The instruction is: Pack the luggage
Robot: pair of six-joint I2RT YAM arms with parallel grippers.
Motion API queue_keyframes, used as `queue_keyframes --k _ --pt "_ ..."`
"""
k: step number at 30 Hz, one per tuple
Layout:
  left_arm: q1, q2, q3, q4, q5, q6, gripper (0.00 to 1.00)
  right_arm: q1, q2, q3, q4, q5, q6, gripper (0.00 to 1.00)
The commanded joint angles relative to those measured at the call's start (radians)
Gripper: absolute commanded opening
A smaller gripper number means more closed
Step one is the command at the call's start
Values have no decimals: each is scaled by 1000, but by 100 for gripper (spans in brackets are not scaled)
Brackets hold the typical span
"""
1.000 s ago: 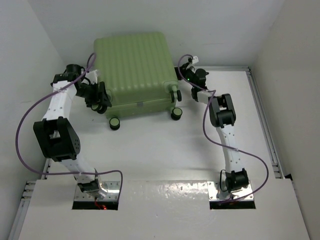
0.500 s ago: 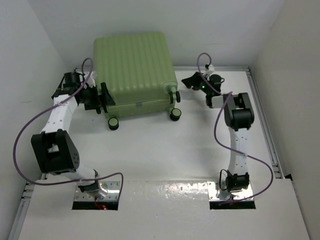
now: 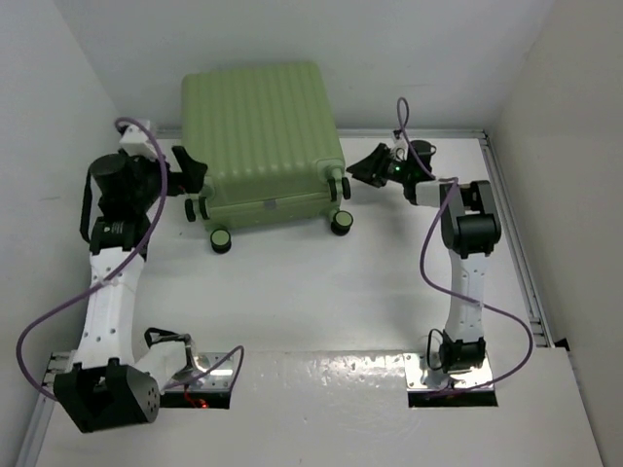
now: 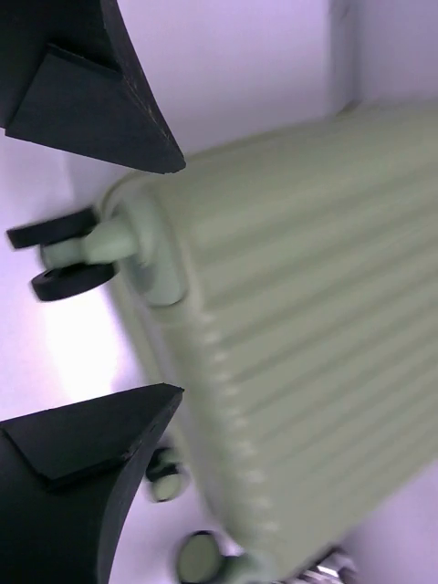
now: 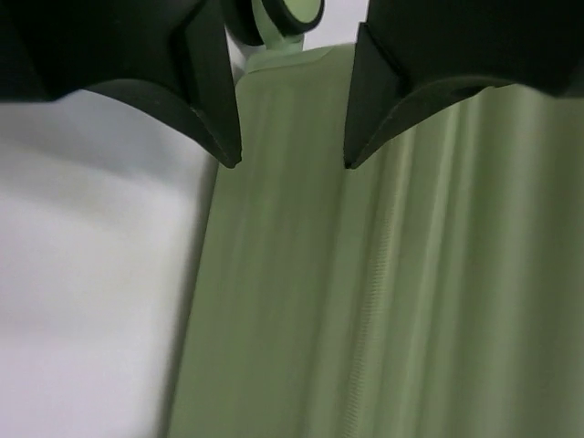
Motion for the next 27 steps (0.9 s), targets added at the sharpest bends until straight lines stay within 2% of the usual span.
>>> queue_keyframes --k 1,3,6,7,8,9,10,11,12,13,14,15,16,19,22,26,27 --pt "47 -19 95 127 -160 -105 100 31 90 131 -95 -13 126 47" --pt "77 28 178 72 -261 -154 96 38 135 159 -124 -11 134 46" --pt "91 217 265 72 -377 -145 88 64 135 163 -201 4 70 46" --pt "91 283 343 72 -421 -136 85 74 133 146 -219 7 58 46" --pt "103 432 395 72 -435 -136 81 78 126 134 -242 7 45 46" --pt "116 513 451 63 -435 -136 81 90 120 88 -241 4 45 46" --pt "116 592 565 63 -376 -147 79 92 116 74 -238 -5 41 46" --pt "126 742 621 54 -365 -159 77 98 97 60 -259 -7 33 46" --pt "126 815 673 54 -349 -174 77 103 90 22 -267 -16 -4 46" --pt "136 887 791 40 -317 -208 77 120 83 6 -276 -27 -19 46" --pt "136 953 842 40 -250 -208 77 124 55 -6 -307 -30 -44 46" --pt "136 1058 876 76 -228 -208 77 141 52 -59 -310 -39 -56 46" --pt "114 1101 926 92 -228 -172 77 146 44 -73 -317 -42 -62 46" --pt "76 1243 995 138 -136 -43 80 169 20 -152 -289 -98 -41 46" --pt "64 1322 1017 158 -52 -30 83 204 -23 -225 -249 -117 -59 44" --pt "-8 1365 988 213 176 -39 87 256 -115 -360 -172 -177 -85 44" --pt "-28 1389 999 213 274 -39 87 268 -177 -409 -152 -191 -102 44"
